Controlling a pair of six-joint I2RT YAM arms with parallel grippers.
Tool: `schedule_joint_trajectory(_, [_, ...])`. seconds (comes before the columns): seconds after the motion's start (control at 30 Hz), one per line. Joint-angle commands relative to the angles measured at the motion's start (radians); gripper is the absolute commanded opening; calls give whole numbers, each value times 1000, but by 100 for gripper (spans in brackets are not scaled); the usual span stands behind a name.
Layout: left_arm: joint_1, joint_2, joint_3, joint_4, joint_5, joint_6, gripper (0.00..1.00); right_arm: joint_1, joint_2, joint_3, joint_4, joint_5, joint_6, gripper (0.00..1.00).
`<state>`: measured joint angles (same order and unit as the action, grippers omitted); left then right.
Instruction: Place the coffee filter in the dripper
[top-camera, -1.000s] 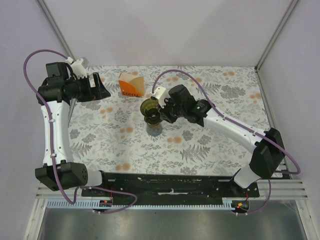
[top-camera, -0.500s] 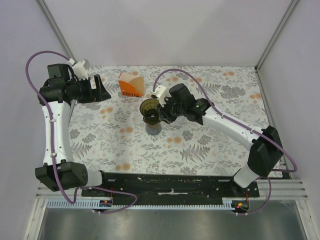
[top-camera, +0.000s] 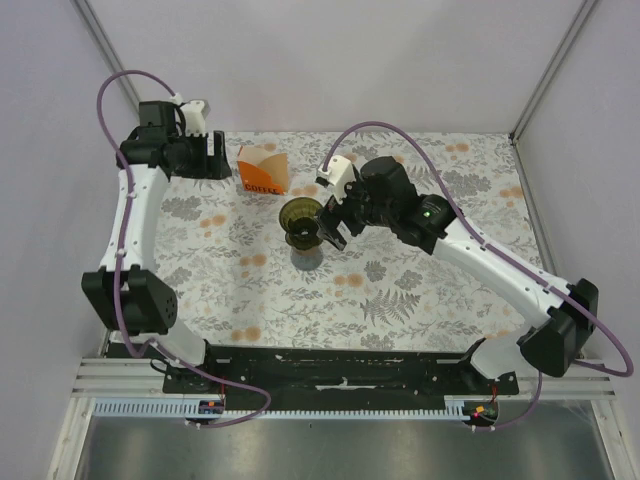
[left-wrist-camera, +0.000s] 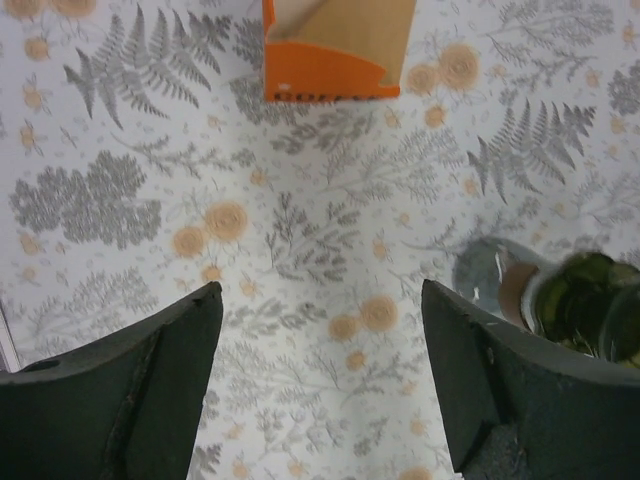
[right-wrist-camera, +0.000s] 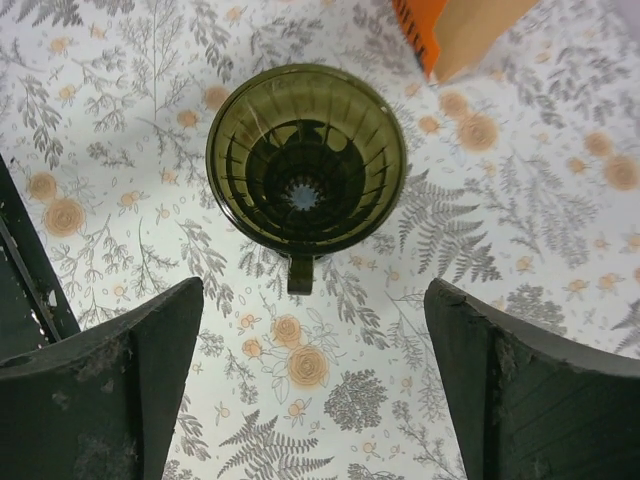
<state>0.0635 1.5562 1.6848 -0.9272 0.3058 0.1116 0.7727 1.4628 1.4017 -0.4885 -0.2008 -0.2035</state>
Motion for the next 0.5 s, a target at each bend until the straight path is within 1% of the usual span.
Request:
schedule_joint_trajectory(0.0, [-50, 198, 177, 94, -146, 36, 86, -15, -97, 30, -7, 67, -11, 98])
schedule_joint_trajectory(0.03, [-50, 262, 231, 94, -166, 33, 86, -19, -108, 22, -7, 86, -10, 98])
schedule_joint_trajectory(0.07, [-86, 312, 278, 94, -181, 30, 86, -26, -117, 14, -7, 107, -8, 98])
schedule_joint_trajectory(0.2, [-132, 511, 484, 79, -264, 46, 86, -58, -148, -15, -16, 147, 1, 98])
schedule_joint_trajectory(0.27, [-157, 591, 559, 79, -301, 68, 87, -72, -163, -29, -15, 152, 6, 98])
schedule_joint_trajectory(0.3, [-166, 635, 590, 79, -348, 79, 87, -78, -171, -33, -18, 152, 7, 98])
schedule_joint_trajectory(0.37, [-174, 706, 654, 79, -379, 92, 87, -87, -179, -43, -16, 155, 9, 98])
schedule_joint_trajectory(0.43, [-175, 766, 703, 80, -408, 94, 82, -93, -183, -49, -18, 155, 13, 98])
schedule_joint_trajectory(0.47, [-174, 789, 714, 80, -418, 94, 77, -95, -186, -50, -21, 155, 13, 98])
